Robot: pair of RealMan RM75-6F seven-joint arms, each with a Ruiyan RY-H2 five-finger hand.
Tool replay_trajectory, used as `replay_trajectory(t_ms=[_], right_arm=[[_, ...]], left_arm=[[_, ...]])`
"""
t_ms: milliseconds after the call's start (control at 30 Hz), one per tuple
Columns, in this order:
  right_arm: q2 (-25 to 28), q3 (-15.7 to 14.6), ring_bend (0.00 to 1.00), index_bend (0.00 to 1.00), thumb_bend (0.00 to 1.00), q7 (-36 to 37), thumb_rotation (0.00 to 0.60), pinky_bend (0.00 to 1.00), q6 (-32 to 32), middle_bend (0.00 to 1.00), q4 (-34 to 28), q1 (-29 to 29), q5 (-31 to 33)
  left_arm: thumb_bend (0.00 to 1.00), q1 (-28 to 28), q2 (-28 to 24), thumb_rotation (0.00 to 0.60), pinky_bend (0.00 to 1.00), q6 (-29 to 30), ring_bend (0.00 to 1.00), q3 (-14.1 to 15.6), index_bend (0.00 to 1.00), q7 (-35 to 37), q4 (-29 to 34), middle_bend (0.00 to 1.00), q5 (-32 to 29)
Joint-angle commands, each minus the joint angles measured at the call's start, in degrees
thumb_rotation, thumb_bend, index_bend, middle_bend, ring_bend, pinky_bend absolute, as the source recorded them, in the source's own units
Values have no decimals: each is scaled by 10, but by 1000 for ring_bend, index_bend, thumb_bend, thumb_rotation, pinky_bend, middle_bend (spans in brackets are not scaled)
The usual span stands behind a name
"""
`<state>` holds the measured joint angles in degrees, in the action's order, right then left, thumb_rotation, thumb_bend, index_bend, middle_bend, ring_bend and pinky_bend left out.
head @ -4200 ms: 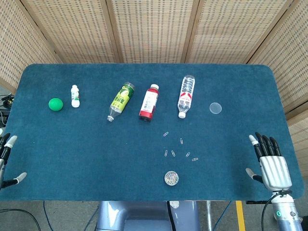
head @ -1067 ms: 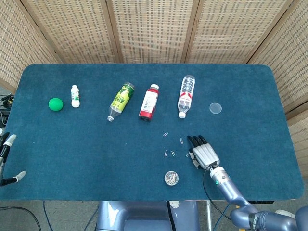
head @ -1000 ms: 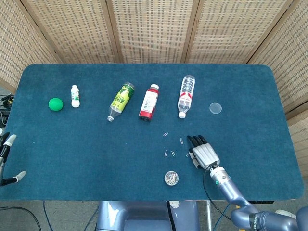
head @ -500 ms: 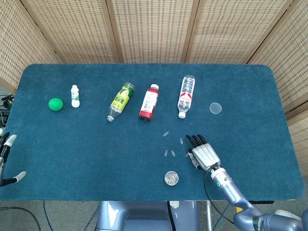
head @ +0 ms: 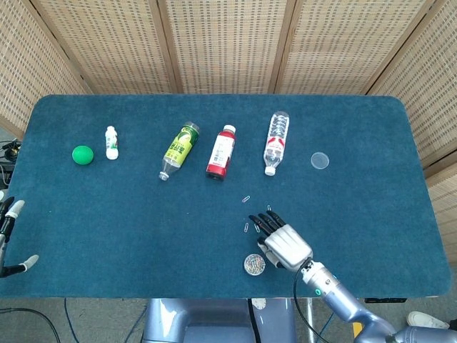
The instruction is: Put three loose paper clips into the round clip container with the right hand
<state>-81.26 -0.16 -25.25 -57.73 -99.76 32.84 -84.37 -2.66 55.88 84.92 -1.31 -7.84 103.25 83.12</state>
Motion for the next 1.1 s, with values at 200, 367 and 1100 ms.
replay_trajectory(t_ms=[200, 367, 1100], right_arm=[[-35, -2, 0, 678, 469, -34, 600, 0, 28, 0, -2, 16, 8], [-56, 9, 0, 678, 470, -65, 600, 0, 49, 0, 9, 28, 42], [-73, -2, 0, 571, 147, -133, 600, 0, 41, 0, 4, 36, 89]], left_arm=[[0, -1, 0, 600, 0, -3, 0, -1, 0, 2, -1, 0, -3], [0, -1, -1, 600, 0, -4, 0, -2, 0, 5, -2, 0, -5], [0, -2, -4, 600, 0, -6, 0, -2, 0, 9, -1, 0, -6]])
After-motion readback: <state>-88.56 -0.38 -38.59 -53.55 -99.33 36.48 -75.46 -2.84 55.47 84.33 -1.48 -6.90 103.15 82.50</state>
